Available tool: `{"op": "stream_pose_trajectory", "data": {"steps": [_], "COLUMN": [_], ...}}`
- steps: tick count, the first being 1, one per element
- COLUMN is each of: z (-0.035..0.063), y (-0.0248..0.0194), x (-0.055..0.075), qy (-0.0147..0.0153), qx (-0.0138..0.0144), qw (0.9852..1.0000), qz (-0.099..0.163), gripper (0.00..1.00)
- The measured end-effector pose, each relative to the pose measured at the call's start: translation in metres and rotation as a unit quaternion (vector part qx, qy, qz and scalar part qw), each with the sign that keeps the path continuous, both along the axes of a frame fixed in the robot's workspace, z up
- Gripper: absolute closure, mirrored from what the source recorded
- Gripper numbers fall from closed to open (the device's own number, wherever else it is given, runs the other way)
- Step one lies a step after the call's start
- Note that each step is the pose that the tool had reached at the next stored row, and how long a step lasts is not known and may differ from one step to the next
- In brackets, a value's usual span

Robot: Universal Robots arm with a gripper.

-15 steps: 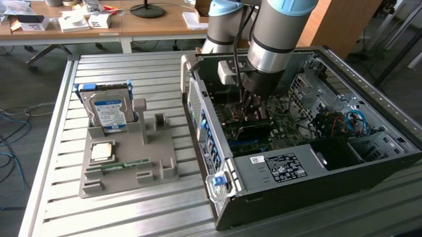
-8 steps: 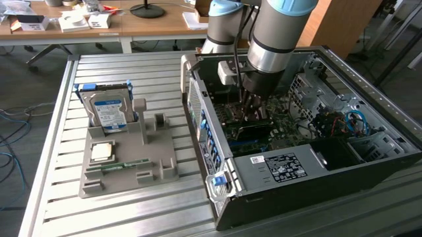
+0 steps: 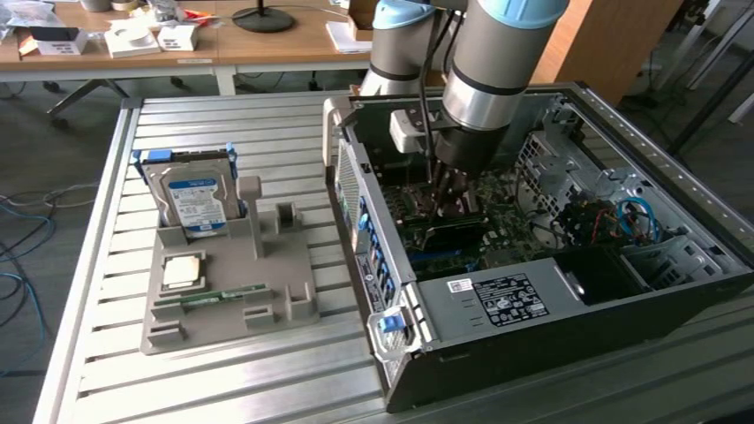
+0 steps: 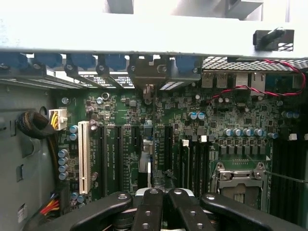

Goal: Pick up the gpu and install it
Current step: 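Press down on the gpu until it lock into place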

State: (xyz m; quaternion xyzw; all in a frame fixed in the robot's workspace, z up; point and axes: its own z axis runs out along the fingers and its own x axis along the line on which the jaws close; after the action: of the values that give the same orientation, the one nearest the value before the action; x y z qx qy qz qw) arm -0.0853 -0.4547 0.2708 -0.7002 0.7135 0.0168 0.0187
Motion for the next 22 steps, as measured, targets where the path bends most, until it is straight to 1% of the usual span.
{"op": "stream_pose_trajectory", "data": {"steps": [7,22], "z": [0.0000,-0.0015], "y": [-0.0020,-0.0020], "x": [0.0000,0.0001], "qy": [0.0000,0.0000], "qx": [0.0000,0.0000], "qw": [1.0000,1.0000], "qz": [0.000,0.000], "gripper": [0.89,0.89]}}
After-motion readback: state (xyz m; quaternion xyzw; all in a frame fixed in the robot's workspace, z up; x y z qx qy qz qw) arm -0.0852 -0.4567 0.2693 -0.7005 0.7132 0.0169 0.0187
